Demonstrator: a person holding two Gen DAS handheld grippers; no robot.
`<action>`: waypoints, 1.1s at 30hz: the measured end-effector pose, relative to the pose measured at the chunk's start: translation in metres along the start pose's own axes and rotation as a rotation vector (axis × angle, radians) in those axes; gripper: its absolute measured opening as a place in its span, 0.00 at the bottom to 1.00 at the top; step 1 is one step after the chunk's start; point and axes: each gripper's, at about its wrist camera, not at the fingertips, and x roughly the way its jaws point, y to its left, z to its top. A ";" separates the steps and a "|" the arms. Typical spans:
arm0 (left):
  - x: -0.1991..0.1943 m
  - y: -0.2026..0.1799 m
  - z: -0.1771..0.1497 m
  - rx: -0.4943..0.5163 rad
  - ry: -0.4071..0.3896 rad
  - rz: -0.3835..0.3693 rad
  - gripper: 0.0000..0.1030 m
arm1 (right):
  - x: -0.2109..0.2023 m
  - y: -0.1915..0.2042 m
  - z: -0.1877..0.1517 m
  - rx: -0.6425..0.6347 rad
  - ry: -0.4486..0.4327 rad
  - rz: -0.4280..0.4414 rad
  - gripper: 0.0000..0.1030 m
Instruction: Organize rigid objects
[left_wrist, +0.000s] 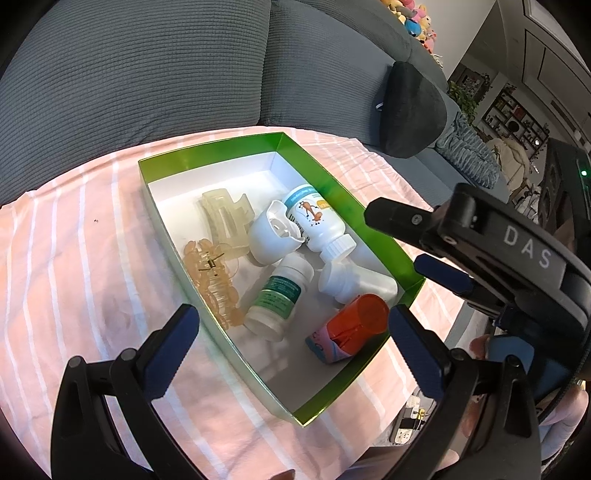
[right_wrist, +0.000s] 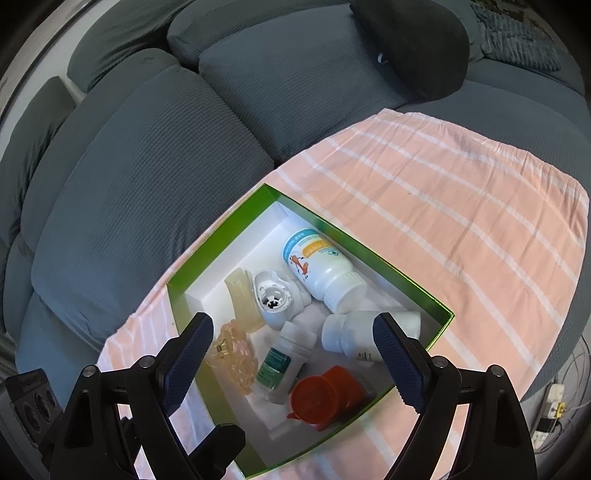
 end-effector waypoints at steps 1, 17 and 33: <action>0.000 0.000 0.000 0.000 0.001 0.001 0.99 | 0.000 0.000 0.000 0.001 -0.001 -0.001 0.87; 0.001 0.003 -0.001 0.003 0.000 0.028 0.99 | 0.000 0.002 0.000 -0.009 -0.012 -0.017 0.87; 0.000 0.005 -0.002 -0.004 0.007 0.032 0.99 | -0.001 0.003 0.000 -0.011 -0.017 -0.028 0.87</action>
